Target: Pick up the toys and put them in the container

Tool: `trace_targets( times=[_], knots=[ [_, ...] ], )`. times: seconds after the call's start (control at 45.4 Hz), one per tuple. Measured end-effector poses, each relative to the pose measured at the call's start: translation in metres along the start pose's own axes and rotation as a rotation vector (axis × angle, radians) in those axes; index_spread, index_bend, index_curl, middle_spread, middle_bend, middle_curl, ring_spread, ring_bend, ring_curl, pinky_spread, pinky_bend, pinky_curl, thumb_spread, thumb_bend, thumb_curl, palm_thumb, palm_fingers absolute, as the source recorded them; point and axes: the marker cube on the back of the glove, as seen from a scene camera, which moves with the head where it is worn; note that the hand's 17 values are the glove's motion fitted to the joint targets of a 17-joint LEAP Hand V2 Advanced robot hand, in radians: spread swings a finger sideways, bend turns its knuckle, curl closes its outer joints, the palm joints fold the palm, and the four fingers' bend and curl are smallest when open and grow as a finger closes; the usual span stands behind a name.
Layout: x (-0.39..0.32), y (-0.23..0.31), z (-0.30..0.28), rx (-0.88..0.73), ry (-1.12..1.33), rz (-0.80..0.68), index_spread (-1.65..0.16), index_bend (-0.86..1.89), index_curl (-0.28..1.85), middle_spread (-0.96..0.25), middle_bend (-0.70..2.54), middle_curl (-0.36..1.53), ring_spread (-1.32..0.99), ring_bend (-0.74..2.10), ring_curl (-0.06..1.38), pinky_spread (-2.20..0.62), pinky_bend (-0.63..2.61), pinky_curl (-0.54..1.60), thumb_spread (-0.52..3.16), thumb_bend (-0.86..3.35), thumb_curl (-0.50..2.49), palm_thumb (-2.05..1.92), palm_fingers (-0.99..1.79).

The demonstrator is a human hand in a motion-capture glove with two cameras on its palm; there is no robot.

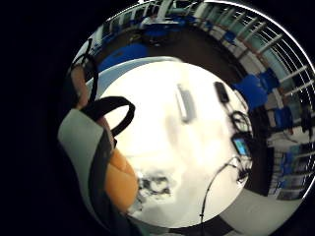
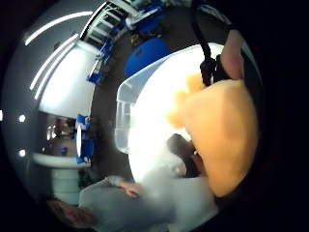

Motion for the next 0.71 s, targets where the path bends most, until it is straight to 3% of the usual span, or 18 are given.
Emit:
trace_targets(
  times=[0.132,0.353,0.419,0.441,0.507,0.705],
  knots=[
    [-0.061,-0.02,0.044,-0.055,0.037,-0.145,-0.29,0.62,0.76,-0.25,0.88,0.84,-0.54,1.15,0.67,-0.41,1.15,0.51,0.35,0.13,1.05,0.56,0.73],
    [-0.064,-0.026,0.066,-0.189,0.071,-0.115,-0.32,0.5,0.8,-0.25,0.82,0.86,-0.53,1.14,0.69,-0.4,1.22,0.52,0.35,0.11,1.09,0.53,0.61],
    [-0.058,-0.021,0.071,-0.273,0.082,-0.101,-0.33,0.28,0.75,-0.25,0.73,0.84,-0.52,1.12,0.69,-0.39,1.37,0.54,0.42,0.08,1.1,0.49,0.41],
    [-0.056,-0.02,0.072,-0.289,0.08,-0.099,-0.33,0.16,0.72,-0.24,0.64,0.8,-0.49,1.1,0.68,-0.36,1.37,0.54,0.52,-0.03,1.08,0.28,0.18],
    [-0.05,-0.016,0.07,-0.293,0.067,-0.094,-0.34,0.1,0.68,-0.22,0.42,0.72,-0.4,0.93,0.66,-0.27,1.44,0.57,0.71,-0.05,1.01,0.17,-0.3],
    [-0.031,0.021,0.042,-0.239,0.032,-0.148,-0.36,0.09,0.49,-0.18,0.19,0.58,-0.26,0.63,0.5,-0.09,1.33,0.48,1.06,-0.02,0.82,0.05,-0.23]
  ],
)
